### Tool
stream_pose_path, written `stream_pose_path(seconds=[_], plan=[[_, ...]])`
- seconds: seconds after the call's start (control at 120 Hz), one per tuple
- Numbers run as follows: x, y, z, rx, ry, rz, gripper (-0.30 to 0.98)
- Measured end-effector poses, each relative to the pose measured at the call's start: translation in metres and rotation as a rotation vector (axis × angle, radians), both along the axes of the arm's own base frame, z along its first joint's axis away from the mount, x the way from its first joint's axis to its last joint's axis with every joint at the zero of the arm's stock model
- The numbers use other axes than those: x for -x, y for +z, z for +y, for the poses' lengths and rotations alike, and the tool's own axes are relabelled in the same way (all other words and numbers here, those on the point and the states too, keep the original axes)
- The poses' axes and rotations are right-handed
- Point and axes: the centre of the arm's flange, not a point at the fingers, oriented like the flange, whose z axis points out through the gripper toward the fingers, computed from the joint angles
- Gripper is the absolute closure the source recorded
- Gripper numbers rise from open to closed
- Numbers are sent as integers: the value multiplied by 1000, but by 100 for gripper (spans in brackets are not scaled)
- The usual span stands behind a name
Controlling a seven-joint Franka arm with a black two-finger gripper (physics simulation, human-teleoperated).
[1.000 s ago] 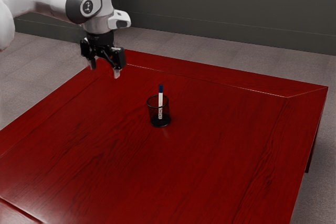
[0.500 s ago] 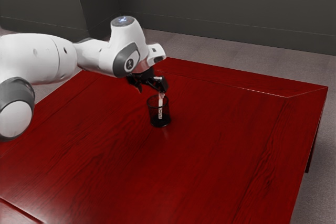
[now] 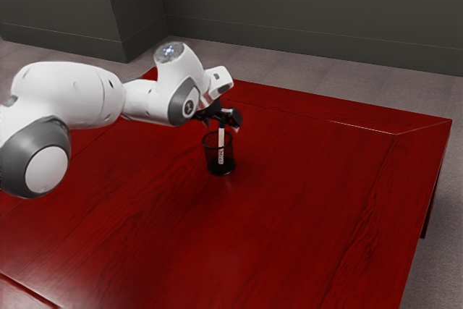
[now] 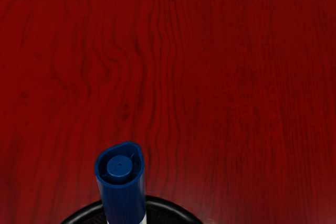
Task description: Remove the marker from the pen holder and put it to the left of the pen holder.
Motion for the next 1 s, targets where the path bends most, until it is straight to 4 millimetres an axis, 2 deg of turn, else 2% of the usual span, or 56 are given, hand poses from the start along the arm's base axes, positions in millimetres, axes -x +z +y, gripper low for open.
stream_pose_path(seconds=[0.175, 0.292, 0.633, 0.692, 0.883, 1.0], plan=[[-7, -10, 12, -20, -9, -35, 1], [-13, -8, 13, -32, -23, -69, 1], [-20, -22, 20, -59, -46, -87, 3], [-20, -21, 20, -61, -50, -90, 12], [-19, -21, 20, -71, -62, -91, 50], [-19, -21, 20, -74, -67, -91, 64]])
